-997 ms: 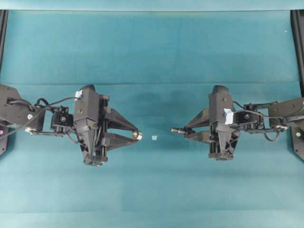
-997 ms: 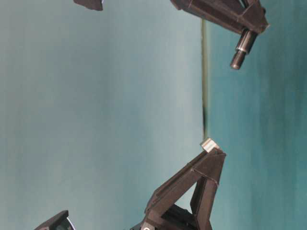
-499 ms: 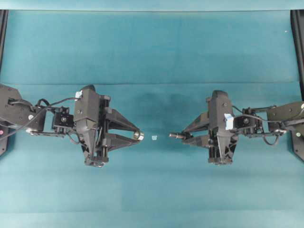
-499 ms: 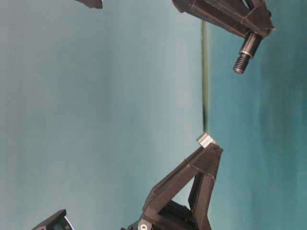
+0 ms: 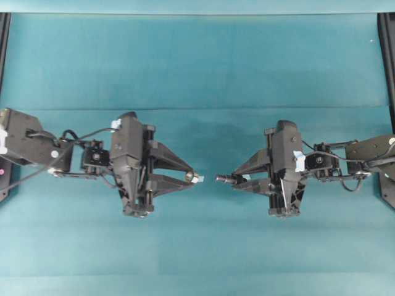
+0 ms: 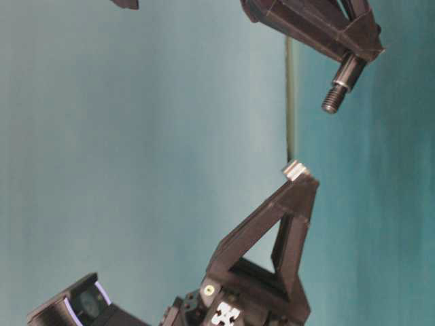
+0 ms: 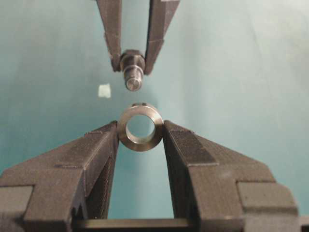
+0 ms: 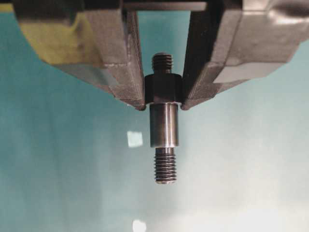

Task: Insert the washer onto the shaft with both hands.
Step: 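Bring the washer and the shaft tip together between the grippers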

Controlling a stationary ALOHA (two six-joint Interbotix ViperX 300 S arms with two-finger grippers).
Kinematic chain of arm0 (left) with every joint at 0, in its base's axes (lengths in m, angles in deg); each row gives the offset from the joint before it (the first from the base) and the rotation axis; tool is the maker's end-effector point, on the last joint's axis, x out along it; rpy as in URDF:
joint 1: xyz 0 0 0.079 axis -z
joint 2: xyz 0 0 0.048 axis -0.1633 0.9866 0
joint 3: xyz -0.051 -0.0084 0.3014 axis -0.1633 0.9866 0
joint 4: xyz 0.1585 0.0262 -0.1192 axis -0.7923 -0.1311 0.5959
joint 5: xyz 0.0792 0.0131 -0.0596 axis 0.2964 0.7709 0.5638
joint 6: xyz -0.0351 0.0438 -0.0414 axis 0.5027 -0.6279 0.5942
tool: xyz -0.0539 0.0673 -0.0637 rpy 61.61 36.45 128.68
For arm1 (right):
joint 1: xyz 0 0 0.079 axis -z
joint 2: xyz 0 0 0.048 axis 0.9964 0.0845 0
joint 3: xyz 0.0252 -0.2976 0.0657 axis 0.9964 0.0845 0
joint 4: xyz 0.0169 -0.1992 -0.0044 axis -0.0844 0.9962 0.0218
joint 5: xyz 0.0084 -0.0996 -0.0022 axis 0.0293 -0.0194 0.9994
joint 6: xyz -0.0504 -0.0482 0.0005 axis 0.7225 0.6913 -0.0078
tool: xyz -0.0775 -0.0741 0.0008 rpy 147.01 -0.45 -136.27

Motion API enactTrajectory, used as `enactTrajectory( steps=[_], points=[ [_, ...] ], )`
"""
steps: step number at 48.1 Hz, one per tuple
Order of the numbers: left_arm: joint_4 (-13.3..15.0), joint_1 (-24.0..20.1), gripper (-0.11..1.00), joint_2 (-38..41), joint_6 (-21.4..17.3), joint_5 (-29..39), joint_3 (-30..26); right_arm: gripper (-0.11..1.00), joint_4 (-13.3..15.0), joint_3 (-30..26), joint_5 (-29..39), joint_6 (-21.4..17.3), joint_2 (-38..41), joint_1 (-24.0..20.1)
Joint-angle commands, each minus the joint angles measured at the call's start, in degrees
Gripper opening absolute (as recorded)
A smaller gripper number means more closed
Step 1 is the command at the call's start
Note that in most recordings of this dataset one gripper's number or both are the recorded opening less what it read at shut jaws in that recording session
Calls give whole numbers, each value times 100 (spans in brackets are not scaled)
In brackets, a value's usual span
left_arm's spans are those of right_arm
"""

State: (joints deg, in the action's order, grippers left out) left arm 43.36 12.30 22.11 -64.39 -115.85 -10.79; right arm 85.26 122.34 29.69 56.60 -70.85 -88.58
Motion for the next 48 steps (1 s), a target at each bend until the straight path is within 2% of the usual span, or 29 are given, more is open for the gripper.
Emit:
enactTrajectory(
  steps=[1,19,48],
  points=[
    [-26,9,37,26,9,-62,-158,0,-9,-105,-105,-70,-9,-44],
    [-9,9,37,246,9,-62,-387,0,-9,-202,-255,-70,132,-97],
    [-26,18,37,281,9,-35,-413,0,-9,-325,-475,-70,237,-97]
  ],
)
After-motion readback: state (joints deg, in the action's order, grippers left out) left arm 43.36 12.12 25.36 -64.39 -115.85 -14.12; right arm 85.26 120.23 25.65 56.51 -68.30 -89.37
